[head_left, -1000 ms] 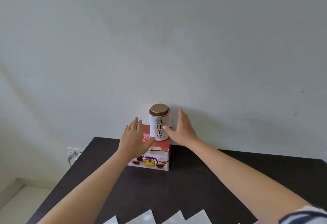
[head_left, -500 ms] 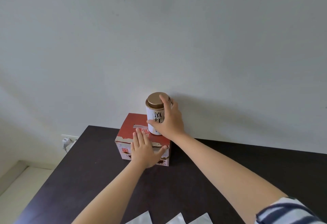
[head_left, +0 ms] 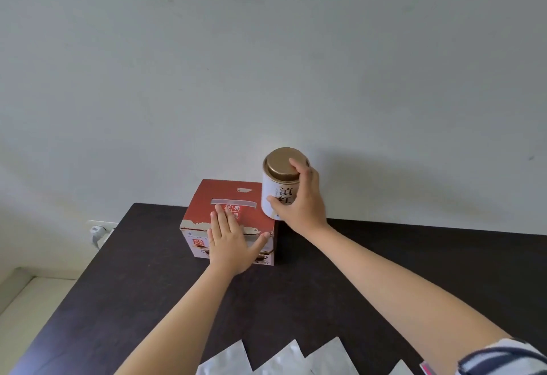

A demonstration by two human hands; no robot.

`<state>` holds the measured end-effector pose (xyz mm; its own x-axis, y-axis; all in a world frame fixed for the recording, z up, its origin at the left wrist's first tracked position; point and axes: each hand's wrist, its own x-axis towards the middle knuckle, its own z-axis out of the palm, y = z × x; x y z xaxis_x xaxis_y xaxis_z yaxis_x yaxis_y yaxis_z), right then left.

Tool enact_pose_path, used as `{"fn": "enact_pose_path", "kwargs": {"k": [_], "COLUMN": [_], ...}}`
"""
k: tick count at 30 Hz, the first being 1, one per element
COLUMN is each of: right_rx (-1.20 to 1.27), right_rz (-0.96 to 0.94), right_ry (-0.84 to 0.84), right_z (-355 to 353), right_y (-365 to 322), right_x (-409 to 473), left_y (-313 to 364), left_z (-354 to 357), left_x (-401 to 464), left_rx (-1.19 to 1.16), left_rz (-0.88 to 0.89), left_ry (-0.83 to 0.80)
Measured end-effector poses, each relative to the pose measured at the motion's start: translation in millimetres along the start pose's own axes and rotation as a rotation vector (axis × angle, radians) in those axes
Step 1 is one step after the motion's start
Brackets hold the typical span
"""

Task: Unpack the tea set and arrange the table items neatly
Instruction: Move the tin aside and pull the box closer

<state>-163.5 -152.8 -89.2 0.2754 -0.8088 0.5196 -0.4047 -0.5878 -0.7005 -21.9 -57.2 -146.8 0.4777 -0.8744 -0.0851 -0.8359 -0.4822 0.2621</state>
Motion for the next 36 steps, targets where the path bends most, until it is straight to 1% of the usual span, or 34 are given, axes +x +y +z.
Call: {"fn": "enact_pose_path", "kwargs": {"k": [3, 11, 16, 19, 24, 28, 31, 36], "right_rx": [-0.031, -0.247, -0.384, -0.399, -0.484, -0.528, -0.524, -0.52], "right_rz": [0.101, 0.521, 0.65, 0.699, 0.702, 0.774, 0.833, 0.873], "right_ry": [0.073, 0.265, 0.334, 0.385, 0.417, 0.445, 0.44, 0.405], "right_z": [-39.1, -143.9, -176.6, -185.2, -193.7, -201.3, -205.3, -210.5], "right_y": [33.3, 140.3, 186.2, 202.3, 218.7, 229.8, 237.0, 239.2], "right_x": [-18.8, -75.0, -91.0, -88.7, -80.5, -67.7, -60.5, -54.5], "left_y": [-1.6, -3.0, -3.1, -2.5, -1.1, 0.0, 0.6, 0.5], "left_z": [0.3, 5.1, 8.3, 10.7, 13.5, 14.6, 14.5, 11.7], "left_x": [-1.5, -1.4, -0.6, 0.2, 0.6, 0.2, 2.2, 5.0], "left_rx": [-0.004, -0.008, -0.014, -0.018, -0.027, -0.028, -0.025, -0.006], "left_rz": [0.007, 0.012, 0.022, 0.026, 0.03, 0.027, 0.03, 0.034], "left_ry": [0.014, 0.026, 0.046, 0.058, 0.058, 0.047, 0.029, 0.001]}}
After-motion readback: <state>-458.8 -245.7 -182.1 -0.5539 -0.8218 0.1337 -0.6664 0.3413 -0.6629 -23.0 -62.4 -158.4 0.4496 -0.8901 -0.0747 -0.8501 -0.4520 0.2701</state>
